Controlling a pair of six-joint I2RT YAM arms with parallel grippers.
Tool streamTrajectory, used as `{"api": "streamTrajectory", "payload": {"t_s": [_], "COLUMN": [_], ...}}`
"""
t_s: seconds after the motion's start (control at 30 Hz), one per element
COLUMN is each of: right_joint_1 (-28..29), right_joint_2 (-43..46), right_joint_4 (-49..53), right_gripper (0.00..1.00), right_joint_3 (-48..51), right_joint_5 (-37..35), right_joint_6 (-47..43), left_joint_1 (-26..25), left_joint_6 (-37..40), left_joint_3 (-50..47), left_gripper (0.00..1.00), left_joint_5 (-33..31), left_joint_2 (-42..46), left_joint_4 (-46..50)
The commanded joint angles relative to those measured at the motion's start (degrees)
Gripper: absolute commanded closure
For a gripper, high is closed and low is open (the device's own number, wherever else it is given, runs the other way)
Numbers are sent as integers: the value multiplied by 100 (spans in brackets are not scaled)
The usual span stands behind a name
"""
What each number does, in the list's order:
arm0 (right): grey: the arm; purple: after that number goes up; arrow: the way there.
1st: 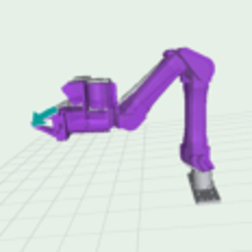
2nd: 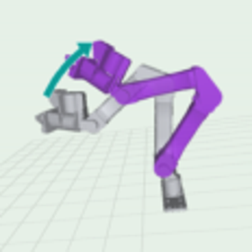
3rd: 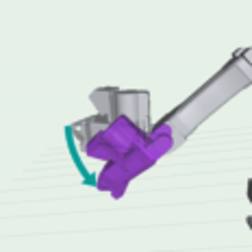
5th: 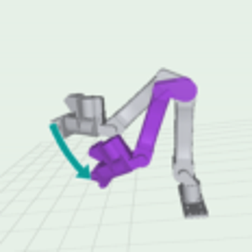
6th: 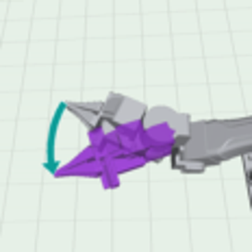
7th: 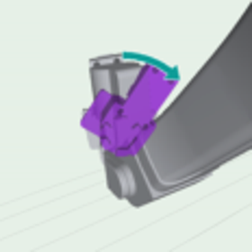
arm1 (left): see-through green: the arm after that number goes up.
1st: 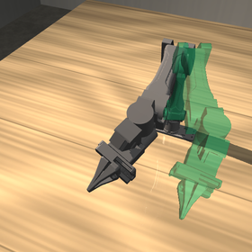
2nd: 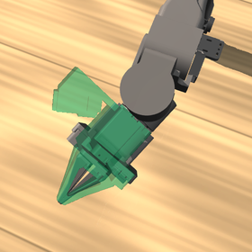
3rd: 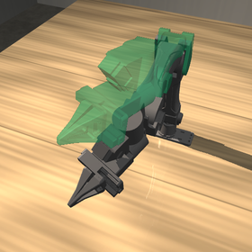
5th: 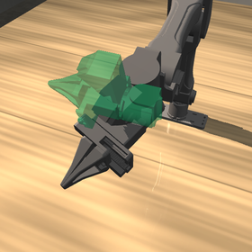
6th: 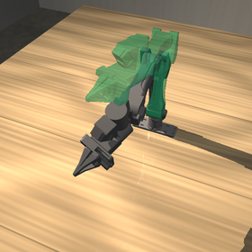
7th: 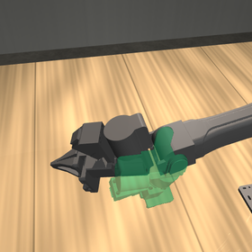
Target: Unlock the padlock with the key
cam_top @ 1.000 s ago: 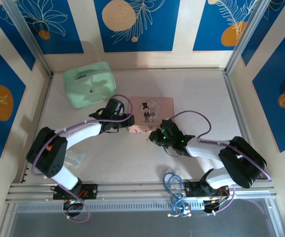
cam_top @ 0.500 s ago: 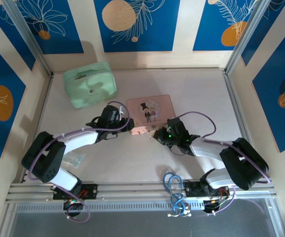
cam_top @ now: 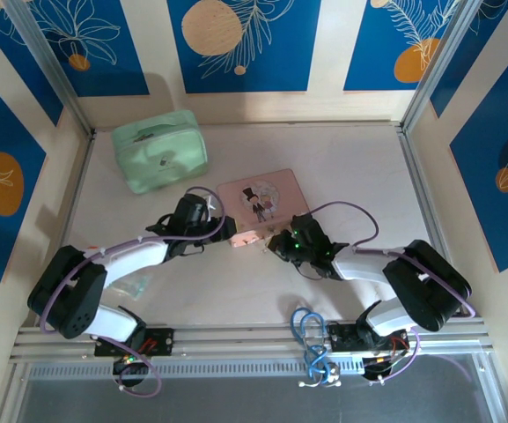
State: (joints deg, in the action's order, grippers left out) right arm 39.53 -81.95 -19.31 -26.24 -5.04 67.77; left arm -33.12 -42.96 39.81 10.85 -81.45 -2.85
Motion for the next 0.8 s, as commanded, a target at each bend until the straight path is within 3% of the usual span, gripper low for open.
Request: {"api": "streamTrajectory", "payload": {"t_s": [0.0, 0.17, 0.33, 0.77], "right_joint_1": [184, 180, 142, 235], "right_joint_2": [76, 229, 189, 320], "right_joint_4": [537, 596, 600, 598], "right_gripper": [100, 100, 100, 100], "right_joint_3": [18, 128, 89, 159], "right_joint_5": [-349, -489, -454, -541], "right_joint_6": [138, 215, 149, 188], "left_joint_1": [70, -45, -384, -1412], "left_joint_6": [217, 148, 32, -283], "left_joint_3": [262, 414, 509, 974], "left_gripper": [46, 46, 52, 56], "left_joint_5": [-301, -460, -906, -873], "left_joint_2": [-31, 363, 828, 115], "left_joint_4": [916, 1182, 1478, 1079]}}
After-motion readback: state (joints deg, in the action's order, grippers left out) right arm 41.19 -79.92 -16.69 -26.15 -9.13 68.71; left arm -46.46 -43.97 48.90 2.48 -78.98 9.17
